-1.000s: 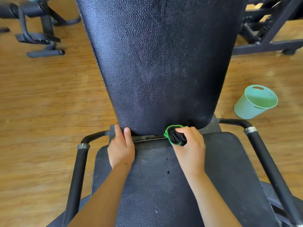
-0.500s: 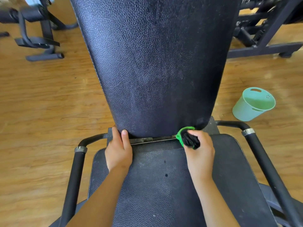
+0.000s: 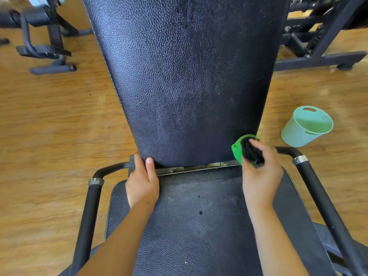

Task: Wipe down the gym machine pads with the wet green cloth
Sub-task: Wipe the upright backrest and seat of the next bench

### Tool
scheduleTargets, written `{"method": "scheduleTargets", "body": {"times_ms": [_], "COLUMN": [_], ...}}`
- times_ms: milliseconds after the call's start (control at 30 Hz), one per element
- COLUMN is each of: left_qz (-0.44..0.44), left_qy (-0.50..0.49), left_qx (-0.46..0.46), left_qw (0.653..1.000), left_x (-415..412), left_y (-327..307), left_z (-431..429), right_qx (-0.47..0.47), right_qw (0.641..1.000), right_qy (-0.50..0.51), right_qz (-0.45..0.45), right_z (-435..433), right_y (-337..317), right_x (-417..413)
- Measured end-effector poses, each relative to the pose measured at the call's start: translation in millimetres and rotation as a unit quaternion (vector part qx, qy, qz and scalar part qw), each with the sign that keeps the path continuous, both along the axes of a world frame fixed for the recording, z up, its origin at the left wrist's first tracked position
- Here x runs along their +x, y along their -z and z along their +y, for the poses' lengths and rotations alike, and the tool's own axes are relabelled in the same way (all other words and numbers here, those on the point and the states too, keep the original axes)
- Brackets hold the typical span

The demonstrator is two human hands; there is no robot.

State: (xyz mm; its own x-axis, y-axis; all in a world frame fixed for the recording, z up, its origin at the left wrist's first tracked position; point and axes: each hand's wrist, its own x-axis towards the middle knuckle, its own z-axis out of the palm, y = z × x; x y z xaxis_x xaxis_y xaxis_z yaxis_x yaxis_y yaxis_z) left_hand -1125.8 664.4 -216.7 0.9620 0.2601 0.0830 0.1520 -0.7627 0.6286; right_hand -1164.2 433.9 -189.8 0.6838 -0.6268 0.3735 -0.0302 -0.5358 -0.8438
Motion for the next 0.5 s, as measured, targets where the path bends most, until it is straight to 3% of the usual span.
{"method": "scheduleTargets", "body": {"times_ms": [167, 333, 500], "left_qz": [0.010, 0.005, 0.022], "left_qy": [-0.003, -0.001, 0.000], "left_qx": [-0.001, -0.002, 0.006], "left_qw": [1.000, 1.000, 1.000], "left_x": [-0.3, -0.5, 0.4], "left_y": [-0.3, -0.2, -1.7], "left_z": [-0.3, 0.6, 0.0], "right_qx": [-0.020, 0.088, 0.098], "right_qw": [0.997, 0.995, 0.991], "right_qy": [-0.011, 0.054, 0.093], "right_qz": [0.078, 0.017, 0.007], "right_z": [-8.3, -16.7, -1.1], "right_y": [23.9, -0.7, 0.4], "right_x": [-14.5, -2.2, 0.2]}}
